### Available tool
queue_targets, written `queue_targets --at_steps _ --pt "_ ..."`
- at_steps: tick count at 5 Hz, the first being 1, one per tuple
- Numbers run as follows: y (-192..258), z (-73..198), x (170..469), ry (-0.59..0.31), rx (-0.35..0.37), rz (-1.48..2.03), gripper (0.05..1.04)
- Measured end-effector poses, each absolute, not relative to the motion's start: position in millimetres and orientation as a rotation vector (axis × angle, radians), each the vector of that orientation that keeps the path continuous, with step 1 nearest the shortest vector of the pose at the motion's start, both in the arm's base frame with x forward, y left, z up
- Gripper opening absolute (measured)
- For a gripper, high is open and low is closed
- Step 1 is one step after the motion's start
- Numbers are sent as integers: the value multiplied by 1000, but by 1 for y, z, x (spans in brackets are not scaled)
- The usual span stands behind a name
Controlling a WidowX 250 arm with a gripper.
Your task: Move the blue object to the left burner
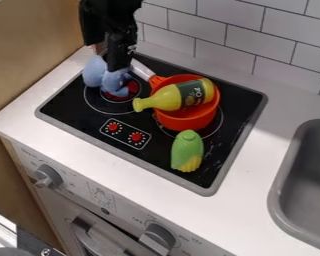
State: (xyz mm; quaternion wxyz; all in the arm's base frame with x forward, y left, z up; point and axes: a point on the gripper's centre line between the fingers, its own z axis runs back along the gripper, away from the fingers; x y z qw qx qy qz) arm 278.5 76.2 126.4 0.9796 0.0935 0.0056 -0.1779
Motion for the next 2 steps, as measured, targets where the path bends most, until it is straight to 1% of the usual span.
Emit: queue_targets --at_steps 1,2 --pt "63 136 270 -31 163 -300 1000" --pt "42 138 263 -74 139 -239 1000"
